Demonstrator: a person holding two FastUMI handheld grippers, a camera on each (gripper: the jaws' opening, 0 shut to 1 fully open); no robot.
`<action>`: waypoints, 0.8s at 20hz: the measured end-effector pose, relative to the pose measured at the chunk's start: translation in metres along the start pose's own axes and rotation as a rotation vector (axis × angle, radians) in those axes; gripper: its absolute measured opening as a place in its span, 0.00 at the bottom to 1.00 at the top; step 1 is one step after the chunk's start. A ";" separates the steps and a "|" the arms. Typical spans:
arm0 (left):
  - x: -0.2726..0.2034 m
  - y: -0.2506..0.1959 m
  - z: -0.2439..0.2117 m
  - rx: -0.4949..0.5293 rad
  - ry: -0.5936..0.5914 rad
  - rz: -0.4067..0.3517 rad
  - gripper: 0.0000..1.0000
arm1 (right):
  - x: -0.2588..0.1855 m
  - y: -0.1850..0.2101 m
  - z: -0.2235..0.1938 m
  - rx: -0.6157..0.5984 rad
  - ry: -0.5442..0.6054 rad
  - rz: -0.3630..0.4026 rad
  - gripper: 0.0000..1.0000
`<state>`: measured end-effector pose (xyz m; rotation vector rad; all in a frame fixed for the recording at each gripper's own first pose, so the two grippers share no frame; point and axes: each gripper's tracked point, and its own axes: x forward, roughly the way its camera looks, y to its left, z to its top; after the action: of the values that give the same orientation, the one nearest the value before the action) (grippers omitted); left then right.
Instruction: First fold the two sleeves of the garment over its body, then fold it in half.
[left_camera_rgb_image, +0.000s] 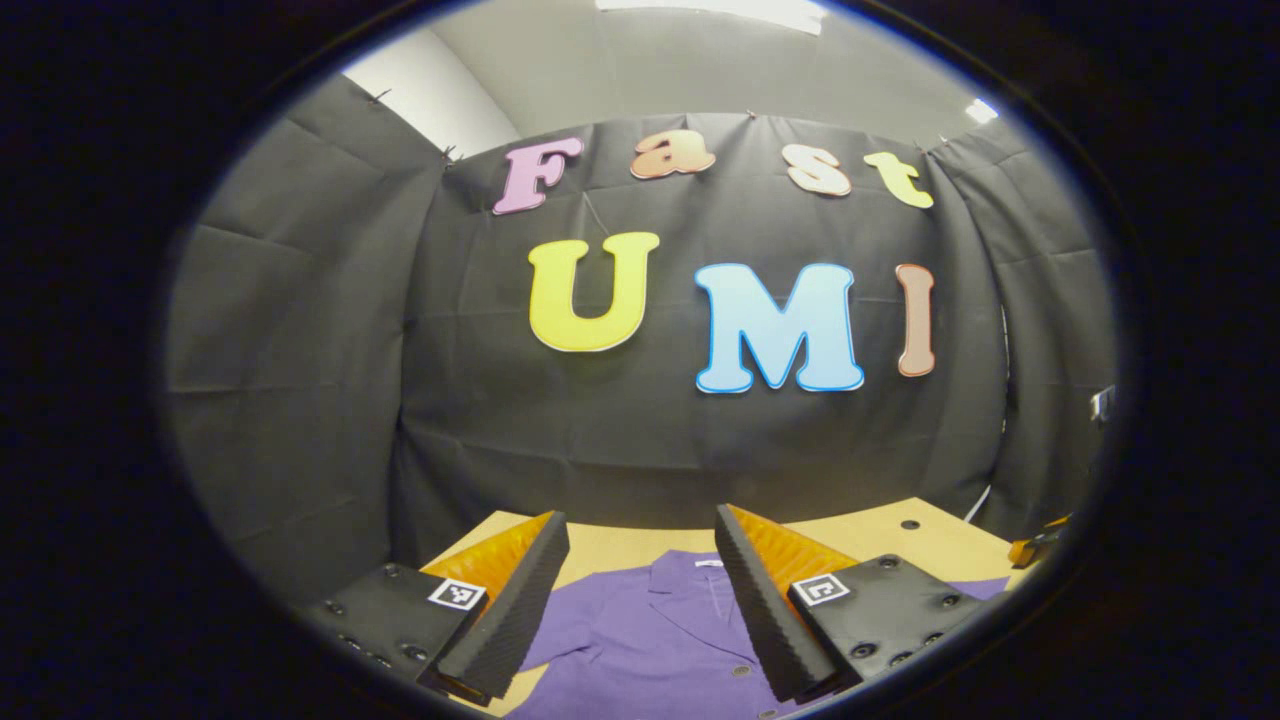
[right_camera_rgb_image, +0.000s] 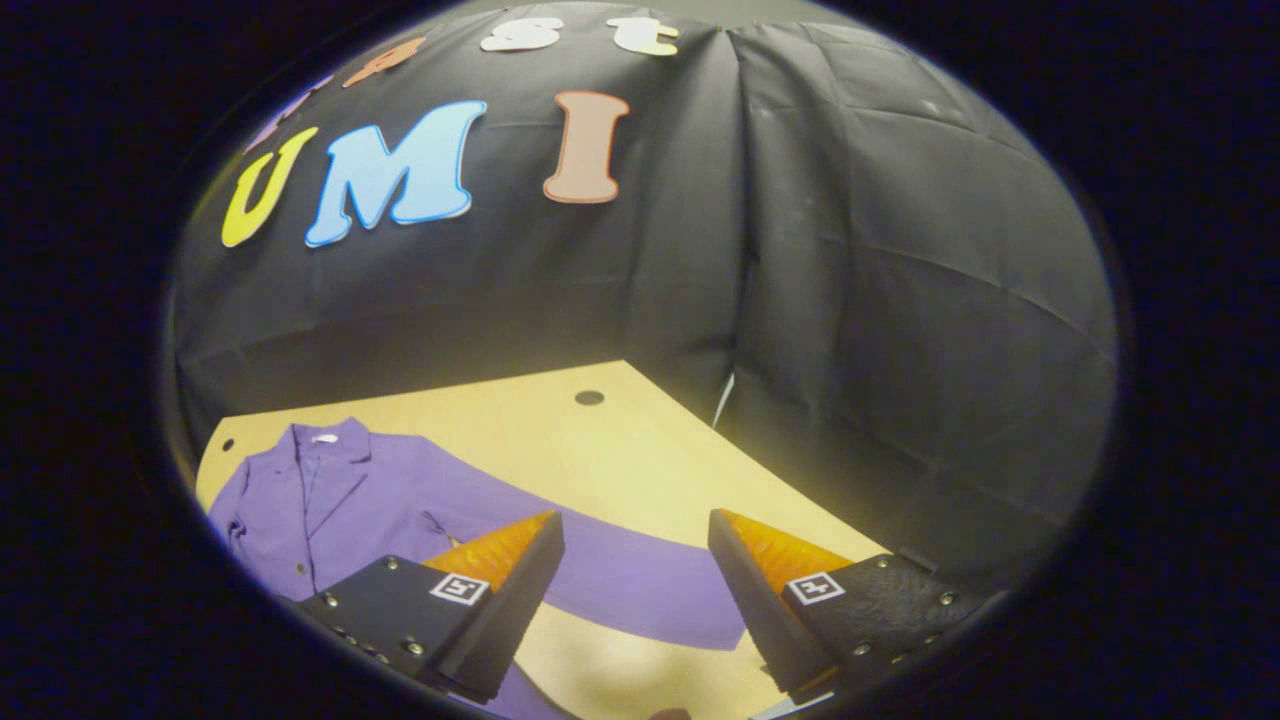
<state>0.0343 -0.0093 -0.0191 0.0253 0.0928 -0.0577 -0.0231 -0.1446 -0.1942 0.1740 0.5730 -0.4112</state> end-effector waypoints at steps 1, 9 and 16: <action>-0.003 0.001 -0.001 -0.002 0.002 0.010 0.95 | 0.008 -0.006 -0.011 0.007 0.031 -0.005 0.93; -0.031 0.010 -0.019 -0.024 0.040 0.126 0.94 | 0.067 -0.049 -0.083 0.049 0.280 -0.051 0.93; -0.055 0.017 -0.025 0.002 0.047 0.219 0.94 | 0.094 -0.062 -0.111 0.044 0.370 -0.066 0.93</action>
<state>-0.0219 0.0111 -0.0383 0.0384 0.1365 0.1614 -0.0320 -0.2011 -0.3411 0.2763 0.9356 -0.4596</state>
